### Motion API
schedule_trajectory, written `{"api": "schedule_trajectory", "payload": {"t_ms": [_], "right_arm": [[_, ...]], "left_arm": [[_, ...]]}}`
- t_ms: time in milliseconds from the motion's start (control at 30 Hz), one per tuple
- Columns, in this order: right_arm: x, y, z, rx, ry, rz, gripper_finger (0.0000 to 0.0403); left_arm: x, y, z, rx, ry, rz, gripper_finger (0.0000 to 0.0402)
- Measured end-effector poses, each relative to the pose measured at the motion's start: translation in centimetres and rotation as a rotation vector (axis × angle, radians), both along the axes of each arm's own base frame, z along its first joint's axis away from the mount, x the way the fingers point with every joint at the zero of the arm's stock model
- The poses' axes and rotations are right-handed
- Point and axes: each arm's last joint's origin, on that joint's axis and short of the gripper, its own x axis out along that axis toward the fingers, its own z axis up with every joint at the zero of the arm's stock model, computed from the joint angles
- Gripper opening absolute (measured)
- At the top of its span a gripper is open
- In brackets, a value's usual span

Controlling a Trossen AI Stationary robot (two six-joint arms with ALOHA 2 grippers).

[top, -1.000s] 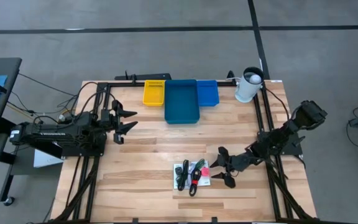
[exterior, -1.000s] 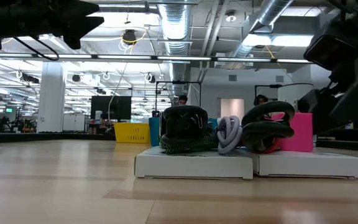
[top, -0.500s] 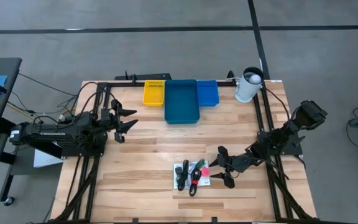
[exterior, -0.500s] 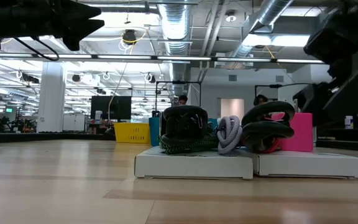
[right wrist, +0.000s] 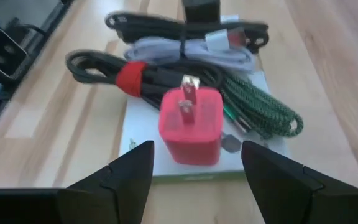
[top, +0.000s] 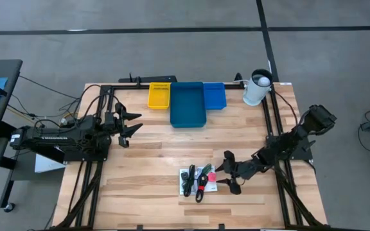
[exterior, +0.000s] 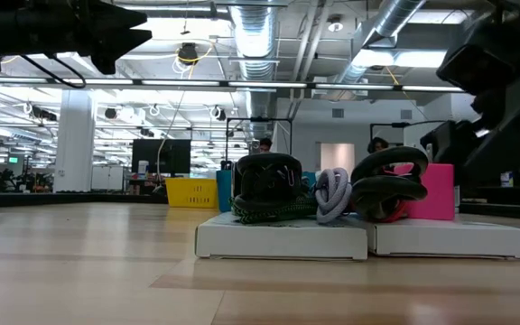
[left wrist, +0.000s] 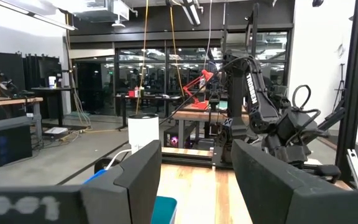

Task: Pick and place items into bin
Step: Put the pink charger adapter into the dark blue bin

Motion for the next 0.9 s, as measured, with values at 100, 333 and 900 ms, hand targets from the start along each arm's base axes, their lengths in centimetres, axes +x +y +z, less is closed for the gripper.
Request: {"api": "schedule_trajectory", "payload": {"t_ms": [100, 333, 900], "right_arm": [[0.6, 0.4, -0.8, -0.012, 0.018, 0.000, 0.0240], [1.9, 1.1, -1.3, -0.054, 0.024, 0.020, 0.0240], [2.0, 0.8, -0.8, -0.068, 0.011, 0.025, 0.0240]], "left_arm": [[0.0, 0.0, 0.0, -0.005, 0.003, -0.001, 0.0186], [0.0, 0.0, 0.0, -0.005, 0.004, -0.001, 0.0186], [0.0, 0.0, -0.1, -0.007, 0.012, -0.002, 0.0186]]}}
